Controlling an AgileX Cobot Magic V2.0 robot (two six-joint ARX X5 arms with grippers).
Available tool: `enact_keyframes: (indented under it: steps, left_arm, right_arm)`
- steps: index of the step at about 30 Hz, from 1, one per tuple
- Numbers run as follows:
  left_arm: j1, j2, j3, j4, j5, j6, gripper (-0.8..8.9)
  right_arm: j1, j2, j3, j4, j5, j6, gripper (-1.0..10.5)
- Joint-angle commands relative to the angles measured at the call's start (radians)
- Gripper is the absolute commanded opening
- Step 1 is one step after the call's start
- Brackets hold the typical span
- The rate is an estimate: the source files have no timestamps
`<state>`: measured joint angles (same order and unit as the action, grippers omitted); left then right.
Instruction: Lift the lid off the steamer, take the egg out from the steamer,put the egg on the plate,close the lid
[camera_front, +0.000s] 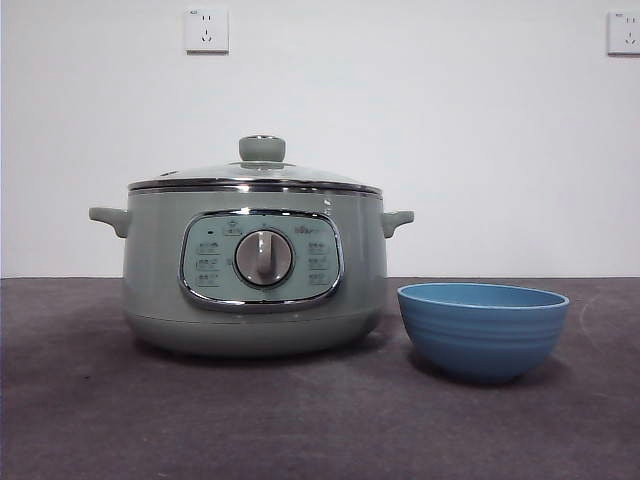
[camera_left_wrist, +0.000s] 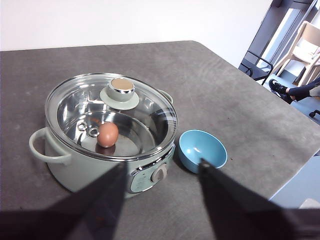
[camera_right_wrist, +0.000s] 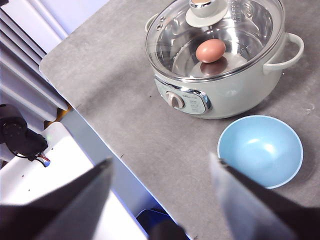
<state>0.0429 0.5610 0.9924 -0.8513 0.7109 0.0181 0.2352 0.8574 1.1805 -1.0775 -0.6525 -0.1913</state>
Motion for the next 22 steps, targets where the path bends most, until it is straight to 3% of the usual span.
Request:
enact_keyframes:
  steps: [1, 13, 22]
  left_arm:
    - [-0.002, 0.002, 0.011, 0.02, 0.006, 0.009, 5.41]
    - [-0.046, 0.12, 0.013, 0.154, 0.031, 0.008, 5.41]
    - [-0.143, 0.364, 0.106, 0.303, -0.028, 0.009, 5.41]
  right_arm:
    - [0.001, -0.001, 0.003, 0.003, 0.0, 0.003, 5.7]
    - [0.001, 0.0, 0.003, 0.011, 0.0, 0.003, 5.7]
    - [0.001, 0.0, 0.003, 0.015, 0.0, 0.004, 5.7]
